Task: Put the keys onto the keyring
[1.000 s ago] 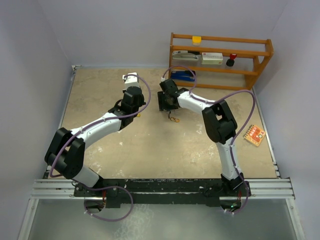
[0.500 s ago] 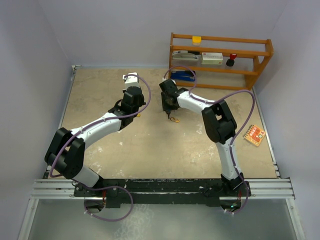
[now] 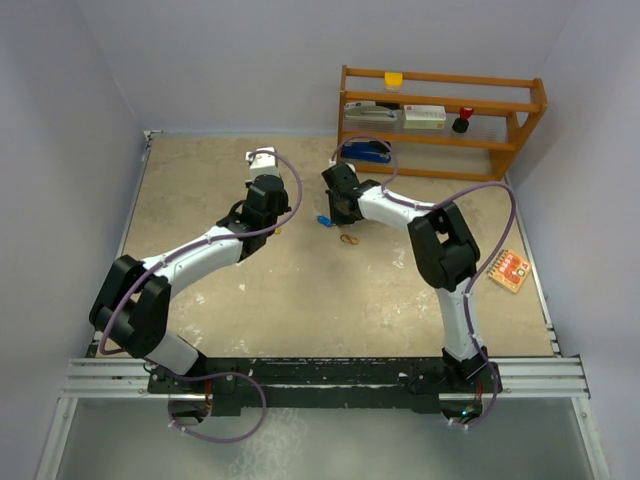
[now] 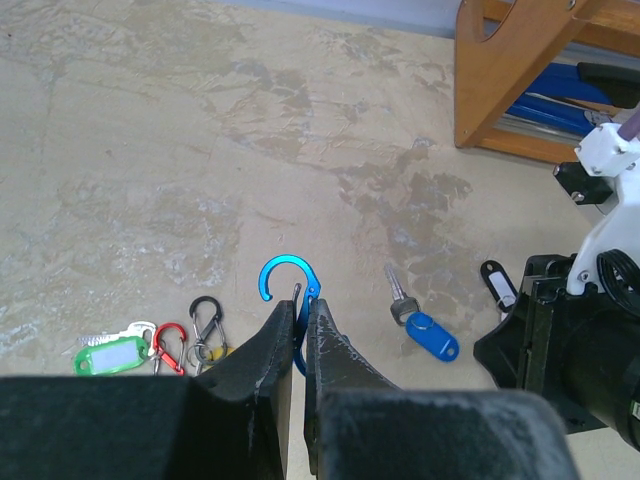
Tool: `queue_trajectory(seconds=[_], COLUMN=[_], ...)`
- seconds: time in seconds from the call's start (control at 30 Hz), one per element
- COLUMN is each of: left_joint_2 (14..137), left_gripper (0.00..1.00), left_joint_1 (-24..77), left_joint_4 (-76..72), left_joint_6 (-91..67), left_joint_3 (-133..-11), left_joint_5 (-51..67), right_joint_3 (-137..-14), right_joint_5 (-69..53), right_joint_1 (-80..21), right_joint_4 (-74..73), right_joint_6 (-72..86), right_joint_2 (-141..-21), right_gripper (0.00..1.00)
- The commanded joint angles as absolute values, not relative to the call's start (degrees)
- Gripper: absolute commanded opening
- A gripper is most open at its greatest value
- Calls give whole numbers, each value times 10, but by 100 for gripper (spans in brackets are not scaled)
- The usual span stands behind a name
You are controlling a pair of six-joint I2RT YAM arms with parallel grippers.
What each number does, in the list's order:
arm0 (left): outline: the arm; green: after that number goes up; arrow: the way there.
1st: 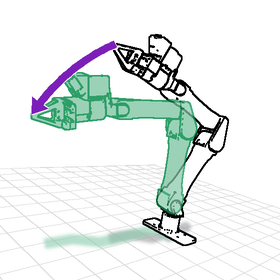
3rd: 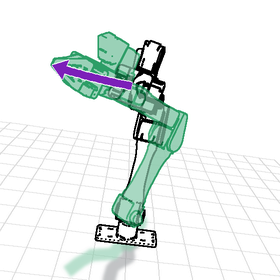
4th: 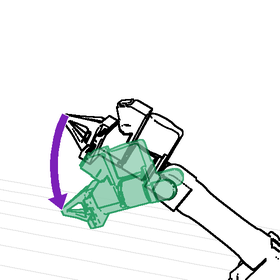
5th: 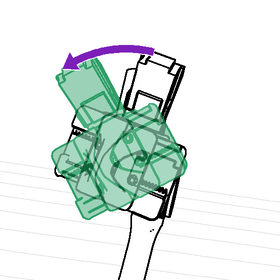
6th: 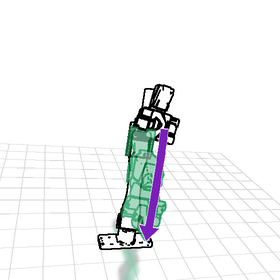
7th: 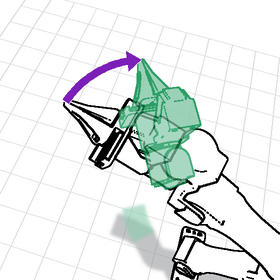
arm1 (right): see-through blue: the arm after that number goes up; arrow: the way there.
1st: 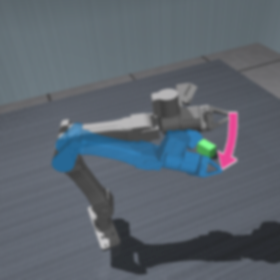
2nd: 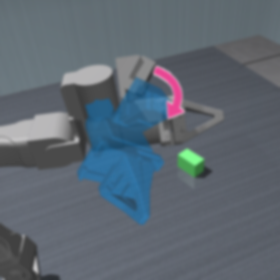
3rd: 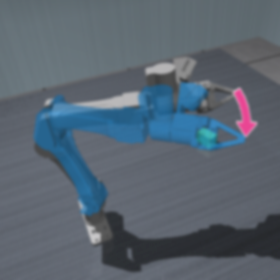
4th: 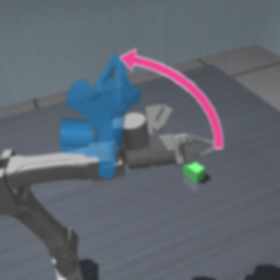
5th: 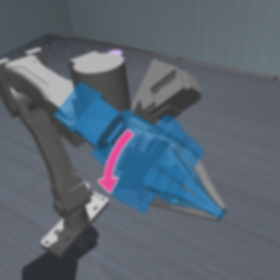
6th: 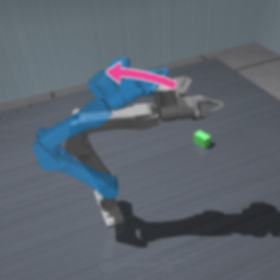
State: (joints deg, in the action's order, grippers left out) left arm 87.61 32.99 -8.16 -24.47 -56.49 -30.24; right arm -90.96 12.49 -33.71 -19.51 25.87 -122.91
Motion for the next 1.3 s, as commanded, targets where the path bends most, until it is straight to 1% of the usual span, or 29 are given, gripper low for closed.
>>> queue_trajectory(seconds=[0.0,0.07,0.23,0.33,0.47,0.7,1.27], left_joint_2=[867,867,866,865,861,856,861], left_gripper=[0,0,0,0,0,0,0], left_joint_1=[325,326,325,326,325,325,325], left_joint_4=[-110,-109,-109,-109,-106,-102,-104], left_joint_6=[-243,-243,-243,-243,-242,-239,-238], left_joint_3=[-566,-566,-566,-566,-566,-565,-567], left_joint_5=[-299,-299,-299,-299,-299,-306,-307], right_joint_3=[-901,-898,-871,-857,-864,-900,-927], right_joint_5=[131,131,111,84,67,41,29], right_joint_1=[-339,-339,-339,-340,-341,-348,-348], right_joint_4=[-186,-182,-134,-102,-84,-73,-66], right_joint_6=[258,255,240,233,219,165,125], right_joint_2=[-1190,-1186,-1160,-1148,-1159,-1191,-1250], right_gripper=[6,7,33,39,43,46,48])
